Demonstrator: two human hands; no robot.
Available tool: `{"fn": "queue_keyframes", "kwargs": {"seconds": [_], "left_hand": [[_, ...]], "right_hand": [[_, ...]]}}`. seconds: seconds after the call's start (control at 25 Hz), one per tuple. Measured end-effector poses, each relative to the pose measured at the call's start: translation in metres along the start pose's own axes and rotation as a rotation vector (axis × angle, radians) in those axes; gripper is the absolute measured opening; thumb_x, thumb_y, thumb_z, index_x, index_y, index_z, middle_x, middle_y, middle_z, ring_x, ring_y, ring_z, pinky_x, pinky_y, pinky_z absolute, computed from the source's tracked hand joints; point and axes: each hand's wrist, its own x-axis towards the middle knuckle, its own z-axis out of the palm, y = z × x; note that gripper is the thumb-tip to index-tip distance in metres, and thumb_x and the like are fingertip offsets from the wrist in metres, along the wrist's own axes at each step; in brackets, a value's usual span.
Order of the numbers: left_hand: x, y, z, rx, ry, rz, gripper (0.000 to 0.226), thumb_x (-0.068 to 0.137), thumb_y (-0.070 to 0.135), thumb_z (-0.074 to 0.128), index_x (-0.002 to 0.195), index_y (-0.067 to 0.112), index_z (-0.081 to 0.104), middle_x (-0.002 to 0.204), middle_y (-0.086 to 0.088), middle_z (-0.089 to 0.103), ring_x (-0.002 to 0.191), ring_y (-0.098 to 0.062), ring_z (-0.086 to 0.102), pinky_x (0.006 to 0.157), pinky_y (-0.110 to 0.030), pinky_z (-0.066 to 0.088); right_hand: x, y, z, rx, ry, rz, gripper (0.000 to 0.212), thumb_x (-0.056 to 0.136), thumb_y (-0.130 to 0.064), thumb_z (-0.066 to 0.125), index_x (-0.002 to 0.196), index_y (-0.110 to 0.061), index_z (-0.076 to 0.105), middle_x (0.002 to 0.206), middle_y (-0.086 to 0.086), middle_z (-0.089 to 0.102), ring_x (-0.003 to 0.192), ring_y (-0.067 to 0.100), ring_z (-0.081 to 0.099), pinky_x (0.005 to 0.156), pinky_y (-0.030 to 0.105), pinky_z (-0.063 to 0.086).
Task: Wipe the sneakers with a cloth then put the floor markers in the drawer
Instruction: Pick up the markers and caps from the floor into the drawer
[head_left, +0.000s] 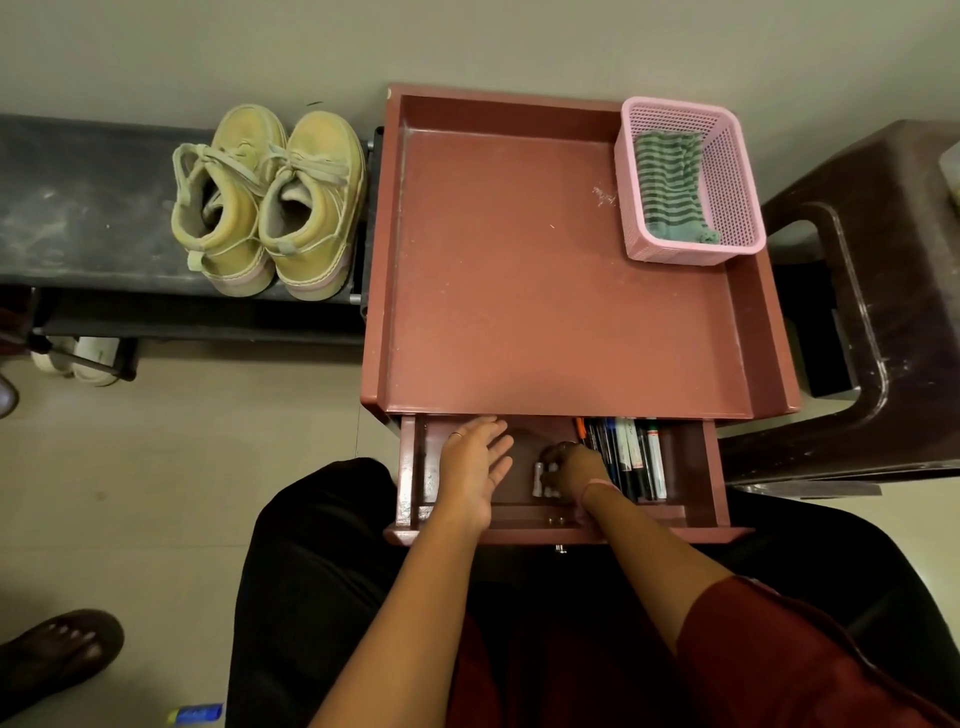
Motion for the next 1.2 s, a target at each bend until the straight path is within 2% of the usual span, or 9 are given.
{"fn": "queue_keyframes", "kwargs": {"seconds": [0.12, 0.28, 0.44, 0.6, 0.76, 0.92, 1.04, 1.2], "left_hand": [[0.000, 0.001, 0.000, -0.004, 0.000, -0.003, 0.013, 0.097, 0.011, 0.050, 0.105, 0.014, 0.060, 0.109, -0.003, 0.066, 0.096, -0.014, 0.063, 0.080, -0.027, 0.050], [-0.003, 0.002, 0.000, -0.001, -0.001, 0.001, 0.013, 0.097, 0.010, 0.051, 0.103, 0.016, 0.060, 0.107, -0.002, 0.066, 0.099, -0.015, 0.063, 0.084, -0.028, 0.049], [-0.004, 0.004, -0.001, -0.015, 0.022, 0.009, 0.017, 0.097, 0.011, 0.052, 0.111, 0.013, 0.060, 0.109, -0.002, 0.066, 0.104, -0.016, 0.063, 0.083, -0.027, 0.050], [-0.001, 0.005, -0.003, -0.024, 0.130, 0.045, 0.014, 0.096, 0.010, 0.052, 0.103, 0.017, 0.061, 0.104, 0.002, 0.065, 0.102, -0.015, 0.062, 0.080, -0.027, 0.050], [0.001, 0.006, -0.005, -0.034, 0.215, 0.098, 0.017, 0.097, 0.009, 0.048, 0.104, 0.020, 0.060, 0.099, 0.003, 0.062, 0.101, -0.014, 0.059, 0.086, -0.030, 0.046], [0.000, 0.010, -0.008, -0.065, 0.224, 0.094, 0.018, 0.097, 0.009, 0.048, 0.110, 0.016, 0.059, 0.101, 0.002, 0.061, 0.105, -0.016, 0.059, 0.089, -0.030, 0.047], [0.001, 0.011, -0.008, -0.074, 0.212, 0.074, 0.016, 0.097, 0.008, 0.049, 0.099, 0.019, 0.061, 0.101, 0.001, 0.062, 0.106, -0.016, 0.059, 0.082, -0.028, 0.048], [-0.001, 0.015, -0.007, -0.101, 0.182, 0.054, 0.017, 0.096, 0.008, 0.049, 0.092, 0.020, 0.060, 0.099, 0.002, 0.062, 0.104, -0.015, 0.060, 0.077, -0.026, 0.047]], "right_hand": [[0.001, 0.001, -0.001, -0.052, 0.023, -0.002, 0.031, 0.085, -0.014, 0.063, 0.116, -0.013, 0.064, 0.117, 0.009, 0.065, 0.106, 0.024, 0.063, 0.088, 0.027, 0.049], [-0.003, 0.001, -0.002, -0.180, 0.109, -0.029, 0.032, 0.088, -0.004, 0.052, 0.118, -0.012, 0.061, 0.114, 0.015, 0.064, 0.102, 0.033, 0.063, 0.085, 0.037, 0.054], [0.002, -0.001, -0.014, -0.134, 0.120, -0.049, 0.027, 0.090, -0.009, 0.049, 0.112, -0.013, 0.064, 0.112, 0.014, 0.065, 0.100, 0.032, 0.064, 0.080, 0.034, 0.051], [-0.005, -0.018, -0.017, -0.181, -0.002, -0.314, 0.028, 0.091, -0.018, 0.054, 0.117, -0.016, 0.064, 0.126, 0.010, 0.057, 0.113, 0.029, 0.056, 0.094, 0.030, 0.043], [-0.014, -0.050, 0.013, -0.467, -0.049, -0.447, 0.036, 0.093, -0.030, 0.048, 0.124, -0.013, 0.056, 0.135, 0.013, 0.043, 0.125, 0.032, 0.040, 0.100, 0.043, 0.038], [-0.012, -0.063, 0.020, -0.584, -0.019, -0.384, 0.035, 0.096, -0.023, 0.040, 0.125, -0.012, 0.056, 0.140, 0.014, 0.038, 0.128, 0.034, 0.034, 0.102, 0.048, 0.032], [-0.010, -0.053, 0.019, -0.623, -0.051, -0.369, 0.034, 0.096, -0.017, 0.039, 0.125, -0.009, 0.056, 0.141, 0.015, 0.037, 0.128, 0.035, 0.032, 0.103, 0.048, 0.032], [-0.010, -0.031, 0.006, -0.652, -0.001, -0.313, 0.034, 0.095, -0.018, 0.040, 0.124, -0.010, 0.055, 0.133, 0.016, 0.044, 0.126, 0.033, 0.037, 0.103, 0.046, 0.033]]}}
